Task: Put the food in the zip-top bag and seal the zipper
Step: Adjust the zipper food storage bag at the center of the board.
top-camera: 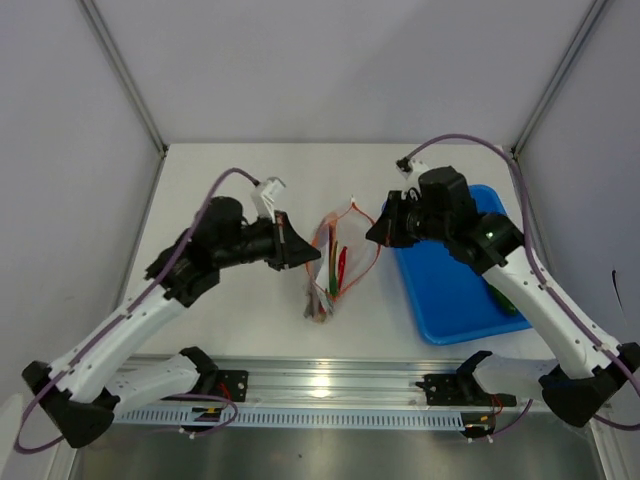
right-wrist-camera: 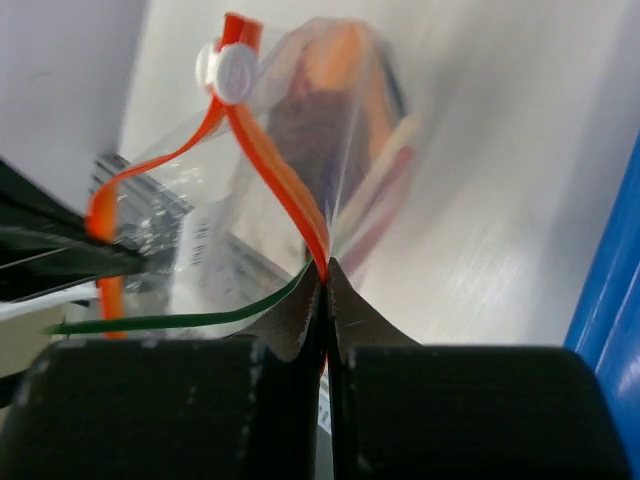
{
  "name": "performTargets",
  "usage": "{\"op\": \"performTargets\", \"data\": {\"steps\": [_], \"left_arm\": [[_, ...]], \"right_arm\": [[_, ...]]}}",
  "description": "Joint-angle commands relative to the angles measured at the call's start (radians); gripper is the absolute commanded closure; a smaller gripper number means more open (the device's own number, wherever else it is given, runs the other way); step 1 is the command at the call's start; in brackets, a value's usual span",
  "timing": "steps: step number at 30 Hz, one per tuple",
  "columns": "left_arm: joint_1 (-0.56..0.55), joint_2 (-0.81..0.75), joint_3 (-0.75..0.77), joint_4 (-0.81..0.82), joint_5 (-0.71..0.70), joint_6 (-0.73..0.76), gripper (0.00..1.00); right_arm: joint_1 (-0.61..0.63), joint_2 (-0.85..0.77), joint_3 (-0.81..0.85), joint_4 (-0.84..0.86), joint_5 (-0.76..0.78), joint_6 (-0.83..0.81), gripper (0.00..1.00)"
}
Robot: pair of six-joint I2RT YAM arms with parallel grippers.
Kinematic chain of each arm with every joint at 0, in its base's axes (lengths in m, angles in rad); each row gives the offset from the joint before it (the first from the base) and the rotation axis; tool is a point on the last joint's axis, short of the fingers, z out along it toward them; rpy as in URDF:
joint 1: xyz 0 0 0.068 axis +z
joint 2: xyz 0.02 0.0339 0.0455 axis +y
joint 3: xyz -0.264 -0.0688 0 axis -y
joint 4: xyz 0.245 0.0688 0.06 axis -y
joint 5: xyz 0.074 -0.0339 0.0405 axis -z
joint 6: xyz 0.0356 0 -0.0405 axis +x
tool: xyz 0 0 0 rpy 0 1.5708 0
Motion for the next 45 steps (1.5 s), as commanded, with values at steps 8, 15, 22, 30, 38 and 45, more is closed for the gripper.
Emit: {"op": "performTargets", "data": {"steps": [8, 15, 22, 30, 38, 45], "left_arm": [[0.008, 0.101, -0.071, -0.014, -0.006, -0.004, 0.99], [0.008, 0.026, 0.164, -0.082, 0.007, 0.011, 0.99], [0.008, -0.019, 0.025, -0.077, -0.013, 0.005, 1.00], [0.016, 0.085, -0.150, -0.016, -0.012, 0.005, 0.99], [0.023, 0.067, 0.136, -0.102, -0.004, 0.049, 0.99], [0.023, 0.000, 0.086, -0.079, 0.022, 0.011, 0.99]], "right_arm": [[-0.006, 0.053, -0.104, 0.022, 0.032, 0.009, 1.00], [-0.003, 0.048, 0.154, -0.098, 0.062, -0.030, 1.00], [-0.004, -0.034, 0.020, -0.044, 0.042, 0.028, 0.99], [-0.015, 0.028, -0.181, 0.074, 0.023, 0.021, 1.00], [-0.009, 0.058, 0.107, -0.055, 0.060, -0.045, 0.99], [-0.011, 0.010, 0.175, -0.113, 0.068, -0.045, 0.98]]}}
